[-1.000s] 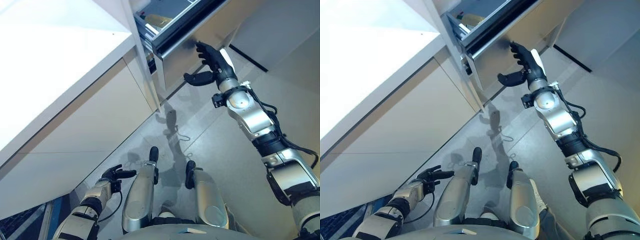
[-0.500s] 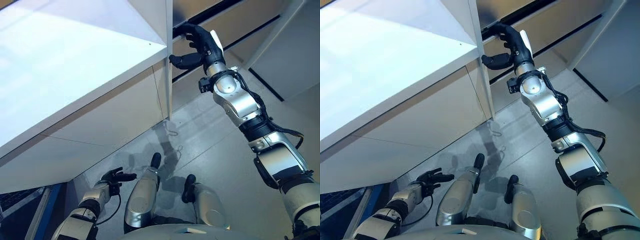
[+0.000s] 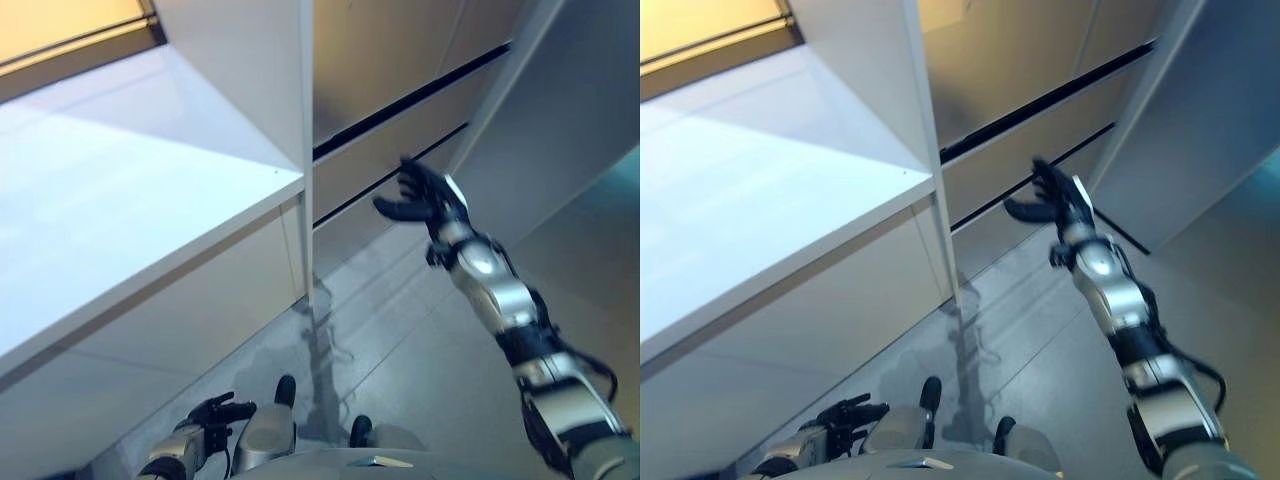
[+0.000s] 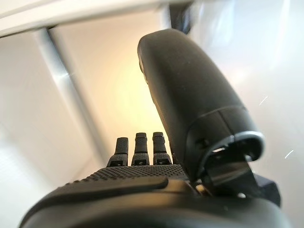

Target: Put drinks into fridge and close the fridge

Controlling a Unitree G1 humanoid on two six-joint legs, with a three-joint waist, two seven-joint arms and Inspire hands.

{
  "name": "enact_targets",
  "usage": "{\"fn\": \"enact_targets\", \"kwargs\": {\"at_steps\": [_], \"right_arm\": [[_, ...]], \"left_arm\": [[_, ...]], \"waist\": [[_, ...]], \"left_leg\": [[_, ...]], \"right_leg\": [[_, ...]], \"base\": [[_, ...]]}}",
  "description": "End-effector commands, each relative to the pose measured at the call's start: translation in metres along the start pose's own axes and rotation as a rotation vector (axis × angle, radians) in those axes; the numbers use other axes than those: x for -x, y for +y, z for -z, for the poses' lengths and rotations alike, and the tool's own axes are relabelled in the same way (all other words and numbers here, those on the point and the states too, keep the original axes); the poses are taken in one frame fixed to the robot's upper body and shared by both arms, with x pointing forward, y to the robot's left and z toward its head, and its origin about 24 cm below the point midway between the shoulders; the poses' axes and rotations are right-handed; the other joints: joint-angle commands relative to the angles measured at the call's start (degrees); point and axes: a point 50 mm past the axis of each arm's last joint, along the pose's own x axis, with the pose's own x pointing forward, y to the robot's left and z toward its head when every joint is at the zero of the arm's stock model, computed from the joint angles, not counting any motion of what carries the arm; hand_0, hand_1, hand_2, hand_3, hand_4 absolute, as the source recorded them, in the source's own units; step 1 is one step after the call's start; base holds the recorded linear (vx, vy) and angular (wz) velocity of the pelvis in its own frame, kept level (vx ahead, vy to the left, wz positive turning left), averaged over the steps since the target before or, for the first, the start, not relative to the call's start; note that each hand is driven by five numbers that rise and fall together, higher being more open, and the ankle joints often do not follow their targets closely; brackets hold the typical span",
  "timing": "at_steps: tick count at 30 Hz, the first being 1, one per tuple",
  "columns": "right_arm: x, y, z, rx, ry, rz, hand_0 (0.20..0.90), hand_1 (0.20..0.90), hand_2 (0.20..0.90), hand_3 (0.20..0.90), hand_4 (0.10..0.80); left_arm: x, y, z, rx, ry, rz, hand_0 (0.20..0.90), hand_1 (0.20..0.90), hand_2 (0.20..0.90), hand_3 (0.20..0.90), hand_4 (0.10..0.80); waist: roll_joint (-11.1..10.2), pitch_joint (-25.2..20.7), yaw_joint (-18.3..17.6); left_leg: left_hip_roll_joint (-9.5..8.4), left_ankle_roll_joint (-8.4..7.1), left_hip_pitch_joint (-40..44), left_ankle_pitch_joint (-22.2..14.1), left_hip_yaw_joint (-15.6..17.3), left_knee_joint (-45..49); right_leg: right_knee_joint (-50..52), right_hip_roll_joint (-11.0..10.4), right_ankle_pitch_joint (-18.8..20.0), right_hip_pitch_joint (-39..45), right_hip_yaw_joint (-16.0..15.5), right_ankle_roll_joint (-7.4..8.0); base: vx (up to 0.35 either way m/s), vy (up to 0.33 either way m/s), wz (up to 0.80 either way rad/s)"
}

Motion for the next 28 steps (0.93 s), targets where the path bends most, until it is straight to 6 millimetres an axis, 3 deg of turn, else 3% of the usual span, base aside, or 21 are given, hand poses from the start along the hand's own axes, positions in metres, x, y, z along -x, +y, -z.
{"fn": "enact_targets", "kwargs": {"at_steps": [1,4,6,7,10,11,12,15,18,28], "right_arm": [[0.024,-0.013,0.028,0.089,-0.014,-0.034,0.9,0.9,0.9,0.9,0.8],[0.054,-0.025,0.089,0.036,0.209,0.024,0.9,0.9,0.9,0.9,0.8],[0.066,-0.027,0.114,0.04,0.315,0.045,0.9,0.9,0.9,0.9,0.8],[0.083,-0.027,0.144,0.033,0.424,0.064,0.9,0.9,0.9,0.9,0.8],[0.128,-0.028,0.202,0.064,0.721,0.079,0.9,0.9,0.9,0.9,0.8],[0.156,-0.026,0.227,0.047,0.884,0.072,0.9,0.9,0.9,0.9,0.8],[0.171,-0.023,0.237,0.038,0.965,0.06,0.9,0.9,0.9,0.9,0.8],[0.197,-0.013,0.252,-0.041,1.106,0.029,0.9,0.9,0.9,0.9,0.8],[0.209,-0.007,0.259,-0.051,1.187,0.017,0.9,0.9,0.9,0.9,0.8],[0.213,-0.004,0.261,0.021,1.222,-0.036,0.9,0.9,0.9,0.9,0.8]], "left_arm": [[0.001,0.002,0.005,0.059,-0.023,0.0,0.9,0.9,0.9,0.9,0.8],[0.002,0.006,0.007,0.092,-0.024,0.012,0.9,0.9,0.9,0.9,0.8],[0.002,0.009,0.008,0.105,-0.019,0.017,0.9,0.9,0.9,0.9,0.8],[0.001,0.011,0.01,0.111,-0.015,0.019,0.9,0.9,0.9,0.9,0.8],[-0.001,0.013,0.016,0.097,0.002,0.019,0.9,0.9,0.9,0.9,0.8],[-0.001,0.014,0.02,0.079,0.011,0.023,0.9,0.9,0.9,0.9,0.8],[-0.001,0.013,0.022,0.072,0.006,0.028,0.9,0.9,0.9,0.9,0.8],[-0.002,0.01,0.026,0.046,0.006,0.038,0.9,0.9,0.9,0.9,0.8],[-0.001,0.008,0.03,0.036,0.002,0.039,0.9,0.9,0.9,0.9,0.8],[-0.001,0.004,0.036,0.039,0.028,0.044,0.9,0.9,0.9,0.9,0.8]], "waist": [[0.04,-5.31,-3.78],[0.13,-6.58,-5.53],[0.09,-7.03,-6.0],[0.21,-7.42,-6.28],[0.49,-7.94,-6.28],[0.6,-8.03,-6.29],[0.67,-8.01,-6.27],[1.05,-7.8,-6.1],[1.37,-8.01,-6.22],[1.8,-8.38,-6.21]], "left_leg": [[-2.41,3.89,3.49,-9.08,6.35,0.81],[-2.23,3.84,4.92,-8.78,7.37,-1.33],[-2.13,3.7,5.45,-8.44,7.58,-2.53],[-2.03,3.62,5.84,-7.98,7.66,-3.75],[-1.8,3.39,6.56,-7.02,7.08,-5.9],[-1.69,3.38,6.66,-6.98,7.21,-5.85],[-1.68,3.43,6.61,-7.06,7.36,-5.66],[-1.78,3.6,6.74,-7.3,7.18,-5.28],[-1.85,3.75,7.07,-7.63,7.16,-5.35],[-1.83,3.58,7.42,-7.76,6.84,-5.8]], "right_leg": [[-8.09,1.92,7.69,-1.08,2.32,0.96],[-9.54,2.43,8.37,-0.73,2.95,1.42],[-10.19,2.67,8.73,-0.56,3.11,1.7],[-10.65,2.96,8.85,-0.37,3.22,1.76],[-10.92,3.49,8.6,0.22,3.33,1.74],[-10.86,3.54,8.5,0.31,3.3,1.68],[-10.86,3.49,8.44,0.4,3.24,1.62],[-10.58,3.47,8.13,0.71,3.14,1.43],[-10.57,3.53,7.78,0.94,3.34,1.39],[-11.12,3.68,7.51,1.36,3.38,1.58]], "base": [[-0.101,0.033,-0.31],[-0.106,0.017,-0.29],[-0.109,-0.02,-0.28],[-0.105,-0.021,-0.3],[-0.091,-0.023,-0.14],[-0.076,-0.015,0.03],[-0.068,-0.007,0.04],[-0.03,0.004,-0.02],[-0.013,0.015,-0.06],[-0.006,0.004,-0.03]]}}
